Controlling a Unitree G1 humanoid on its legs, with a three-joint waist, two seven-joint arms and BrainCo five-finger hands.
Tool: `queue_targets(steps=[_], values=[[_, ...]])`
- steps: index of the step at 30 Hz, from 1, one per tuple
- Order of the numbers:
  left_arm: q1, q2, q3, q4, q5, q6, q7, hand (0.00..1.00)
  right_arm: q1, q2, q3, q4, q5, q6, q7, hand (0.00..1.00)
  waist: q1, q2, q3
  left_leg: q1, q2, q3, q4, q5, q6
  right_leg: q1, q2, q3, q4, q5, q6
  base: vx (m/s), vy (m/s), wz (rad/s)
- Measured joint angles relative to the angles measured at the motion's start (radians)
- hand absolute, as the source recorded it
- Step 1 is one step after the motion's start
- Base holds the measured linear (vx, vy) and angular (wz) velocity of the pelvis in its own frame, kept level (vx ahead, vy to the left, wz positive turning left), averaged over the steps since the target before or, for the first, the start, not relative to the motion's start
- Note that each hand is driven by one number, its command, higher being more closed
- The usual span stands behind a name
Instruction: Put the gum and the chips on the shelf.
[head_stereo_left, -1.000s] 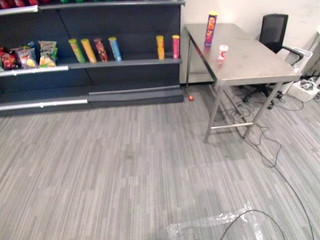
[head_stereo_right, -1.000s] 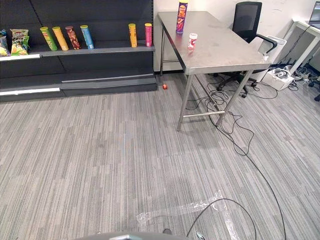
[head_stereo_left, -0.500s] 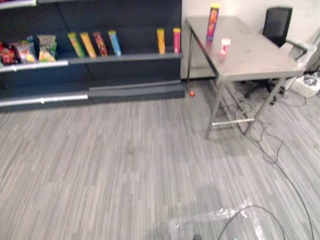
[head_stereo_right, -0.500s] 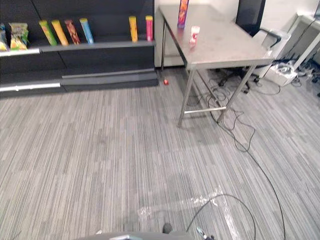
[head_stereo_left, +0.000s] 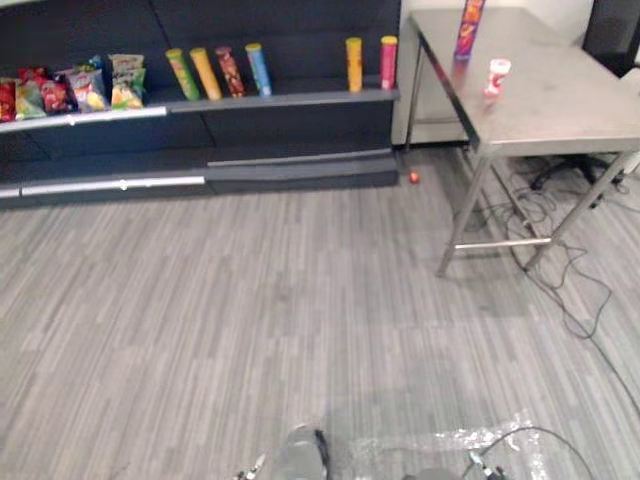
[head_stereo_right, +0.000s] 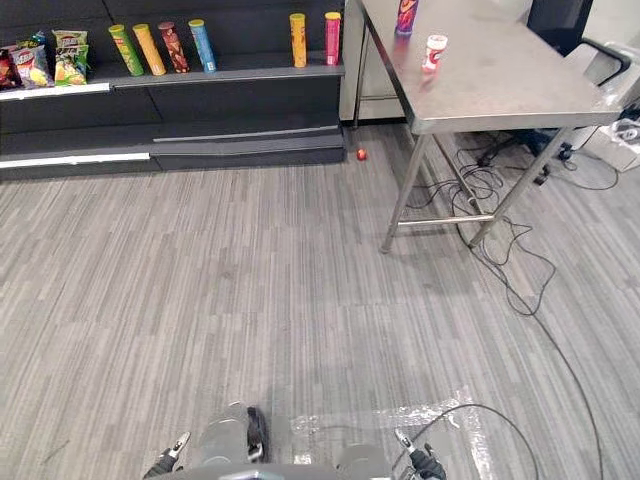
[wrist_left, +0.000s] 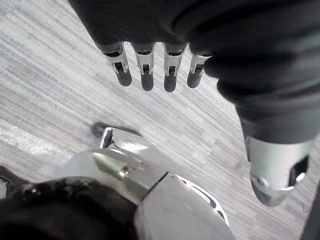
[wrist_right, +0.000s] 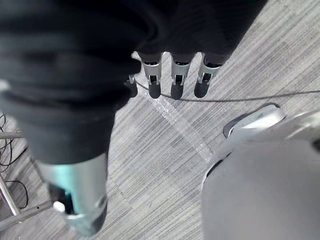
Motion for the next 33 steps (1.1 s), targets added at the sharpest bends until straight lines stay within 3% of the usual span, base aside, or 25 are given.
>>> queue_targets(steps=[1, 2, 3, 4, 5, 6, 8, 10, 13, 14, 15, 16, 17, 18, 19, 21, 22, 23, 25, 26, 27, 29, 30, 33], values=[[0.002, -0.004, 0.002, 0.0, 0.0, -0.001, 0.001, 0.0, 0.002, -0.006, 0.014, -0.006, 0.0, -0.001, -0.001, 0.0, 0.001, 0.006, -0.002, 0.002, 0.009, -0.001, -0.143, 0.061, -0.008, 0.032, -0.018, 0.016, -0.022, -0.018, 0.029, 0.38, 0.385, -0.32], [0.002, -0.008, 0.002, 0.0, 0.0, -0.001, 0.001, 0.0, 0.004, -0.01, 0.019, -0.007, -0.001, -0.001, -0.001, 0.0, 0.004, 0.013, -0.005, 0.002, 0.018, -0.001, -0.185, 0.084, -0.015, 0.042, -0.022, 0.027, -0.035, -0.025, 0.038, 0.49, 0.535, -0.55], [0.002, -0.004, 0.005, -0.002, -0.002, -0.002, 0.0, 0.0, 0.002, -0.009, 0.03, -0.004, -0.005, -0.001, -0.003, 0.0, 0.016, 0.004, -0.01, 0.011, 0.017, 0.021, -0.155, 0.182, -0.029, 0.068, -0.049, 0.057, -0.064, -0.04, 0.045, 0.49, 0.478, -0.63], [0.011, 0.013, 0.016, 0.004, 0.0, -0.008, 0.002, 0.0, -0.011, 0.012, 0.019, 0.014, -0.009, -0.001, -0.002, 0.0, 0.015, -0.025, -0.032, -0.004, -0.013, 0.058, -0.095, 0.112, -0.008, 0.084, -0.089, 0.088, -0.103, -0.024, 0.017, 0.52, 0.436, -0.63], [0.011, 0.017, 0.021, 0.007, 0.003, -0.014, 0.002, 0.0, -0.021, 0.025, 0.009, 0.021, -0.013, 0.0, 0.001, 0.0, 0.013, -0.038, -0.049, -0.019, -0.019, 0.068, -0.069, 0.084, 0.003, 0.076, -0.098, 0.113, -0.109, 0.005, -0.003, 0.56, 0.391, -0.4], [0.012, 0.023, 0.024, 0.014, 0.003, -0.021, 0.002, 0.0, -0.023, 0.056, -0.015, 0.021, -0.02, 0.0, 0.002, 0.0, 0.011, -0.049, -0.069, -0.03, -0.035, 0.086, -0.037, 0.042, 0.013, 0.06, -0.116, 0.148, -0.111, 0.074, 0.0, 0.43, 0.301, -0.14], [0.008, 0.033, 0.014, 0.034, 0.005, -0.021, 0.007, 0.0, -0.024, 0.053, -0.053, 0.042, -0.028, 0.002, 0.002, 0.0, 0.008, -0.06, -0.093, -0.024, -0.072, 0.106, -0.012, 0.024, 0.065, 0.06, -0.155, 0.178, -0.112, 0.153, 0.019, 0.56, 0.401, 0.04], [0.006, 0.042, -0.023, 0.052, 0.011, -0.019, 0.018, 0.0, -0.024, 0.049, -0.086, 0.055, -0.039, 0.003, 0.002, 0.0, 0.013, -0.054, -0.123, 0.008, -0.102, 0.119, -0.02, 0.017, 0.083, 0.04, -0.176, 0.208, -0.069, 0.262, 0.022, 0.52, 0.321, -0.19], [0.014, 0.061, -0.098, 0.05, 0.056, -0.018, 0.021, 0.0, -0.018, 0.044, -0.086, 0.049, -0.038, 0.003, 0.006, 0.0, 0.005, -0.033, -0.131, 0.183, -0.141, 0.138, -0.142, 0.011, 0.093, -0.063, -0.176, 0.236, 0.214, 0.511, 0.008, 0.39, 0.207, -0.28], [0.01, 0.067, -0.128, 0.046, 0.071, -0.02, 0.021, 0.0, -0.01, 0.037, -0.085, 0.04, -0.038, 0.0, 0.007, 0.0, -0.014, -0.019, -0.124, 0.251, -0.154, 0.136, -0.192, -0.004, 0.116, -0.121, -0.17, 0.24, 0.382, 0.565, 0.016, 0.43, 0.191, 0.18], [-0.002, 0.079, -0.144, 0.048, 0.075, -0.019, 0.021, 0.0, -0.015, 0.031, -0.072, 0.032, -0.047, 0.001, 0.007, 0.0, -0.023, -0.03, -0.116, 0.309, -0.176, 0.131, -0.224, -0.01, 0.124, -0.205, -0.167, 0.243, 0.59, 0.52, 0.0, 0.33, 0.127, 0.25], [-0.008, 0.082, -0.154, 0.048, 0.075, -0.017, 0.021, 0.0, -0.014, 0.029, -0.067, 0.029, -0.045, 0.0, 0.005, 0.0, -0.024, -0.031, -0.112, 0.339, -0.182, 0.127, -0.238, -0.012, 0.127, -0.241, -0.16, 0.236, 0.676, 0.48, 0.004, 0.3, 0.073, 0.24], [-0.011, 0.078, -0.163, 0.048, 0.077, -0.016, 0.021, 0.0, -0.011, 0.018, -0.059, 0.023, -0.042, 0.0, 0.002, 0.0, -0.026, -0.021, -0.103, 0.404, -0.187, 0.112, -0.268, -0.014, 0.13, -0.291, -0.141, 0.199, 0.79, 0.392, -0.004, 0.31, 0.028, 0.15], [-0.012, 0.068, -0.162, 0.047, 0.079, -0.017, 0.02, 0.0, -0.002, 0.008, -0.038, 0.003, -0.036, -0.002, 0.001, 0.0, -0.026, -0.01, -0.086, 0.472, -0.184, 0.107, -0.301, -0.015, 0.13, -0.334, -0.127, 0.148, 0.834, 0.32, -0.032, 0.32, 0.01, 0.11], [-0.014, 0.063, -0.159, 0.047, 0.082, -0.017, 0.02, 0.0, -0.002, 0.004, -0.03, -0.005, -0.034, -0.003, 0.001, 0.0, -0.025, -0.004, -0.076, 0.506, -0.182, 0.107, -0.32, -0.015, 0.13, -0.351, -0.118, 0.122, 0.833, 0.288, -0.035, 0.3, -0.02, 0.06], [-0.022, 0.044, -0.11, 0.047, 0.097, -0.016, 0.02, 0.0, -0.003, 0.004, -0.015, -0.037, -0.014, -0.01, 0.002, 0.0, -0.024, 0.004, -0.05, 0.585, -0.165, 0.108, -0.365, -0.053, 0.093, -0.423, -0.091, 0.04, 0.735, 0.206, -0.03, 0.27, -0.108, 0.11], [-0.026, 0.038, -0.081, 0.046, 0.115, -0.011, 0.018, 0.0, -0.007, 0.003, -0.003, -0.041, -0.014, -0.02, 0.007, 0.0, -0.025, 0.002, -0.047, 0.604, -0.148, 0.113, -0.37, -0.107, 0.048, -0.461, -0.084, -0.005, 0.628, 0.197, -0.031, 0.24, -0.179, 0.21], [-0.032, 0.035, -0.065, 0.043, 0.116, -0.006, 0.017, 0.0, -0.007, 0.004, -0.003, -0.042, -0.014, -0.023, 0.009, 0.0, -0.025, -0.001, -0.042, 0.617, -0.141, 0.114, -0.374, -0.128, 0.025, -0.469, -0.081, -0.024, 0.562, 0.197, -0.031, 0.3, -0.265, 0.24], [-0.028, 0.021, -0.001, 0.028, 0.116, -0.005, 0.014, 0.0, 0.013, 0.011, 0.021, -0.05, -0.013, -0.025, 0.012, 0.0, -0.02, -0.028, -0.032, 0.678, -0.13, 0.103, -0.385, -0.174, -0.033, -0.442, -0.07, -0.058, 0.228, 0.245, -0.026, 0.39, -0.353, 0.18], [-0.032, 0.002, 0.011, 0.037, 0.117, 0.001, 0.017, 0.0, 0.012, -0.011, 0.025, -0.048, -0.016, -0.024, 0.016, 0.0, -0.018, 0.001, -0.021, 0.7, -0.107, 0.105, -0.39, -0.185, -0.049, -0.424, -0.039, -0.079, 0.237, 0.22, -0.015, 0.45, -0.296, -0.08], [-0.025, -0.027, 0.023, 0.038, 0.12, 0.001, 0.007, 0.0, 0.005, -0.025, 0.035, -0.055, -0.016, -0.031, 0.015, 0.0, -0.017, 0.041, -0.028, 0.699, -0.075, 0.106, -0.389, -0.167, -0.05, -0.408, 0.005, -0.095, 0.21, 0.212, -0.026, 0.43, -0.209, -0.17], [-0.036, -0.038, 0.024, 0.028, 0.121, 0.001, -0.003, 0.0, 0.003, -0.024, 0.035, -0.066, -0.016, -0.033, 0.018, 0.0, -0.02, 0.046, -0.025, 0.691, -0.07, 0.109, -0.374, -0.135, -0.049, -0.405, 0.022, -0.107, 0.226, 0.185, -0.046, 0.38, -0.184, -0.02], [-0.051, -0.048, 0.032, 0.027, 0.121, 0.0, -0.007, 0.0, 0.003, -0.023, 0.044, -0.066, -0.017, -0.03, 0.021, 0.0, -0.02, 0.036, -0.026, 0.695, -0.062, 0.105, -0.374, -0.112, -0.049, -0.402, 0.024, -0.115, 0.255, 0.146, -0.059, 0.29, -0.184, 0.13], [-0.073, -0.071, 0.049, 0.018, 0.131, 0.001, -0.016, 0.0, 0.008, -0.025, 0.076, -0.066, -0.016, -0.028, 0.021, 0.0, -0.023, 0.037, -0.034, 0.7, -0.025, 0.075, -0.336, -0.077, -0.05, -0.35, 0.033, -0.16, 0.257, 0.079, -0.062, 0.28, -0.184, 0.3]])
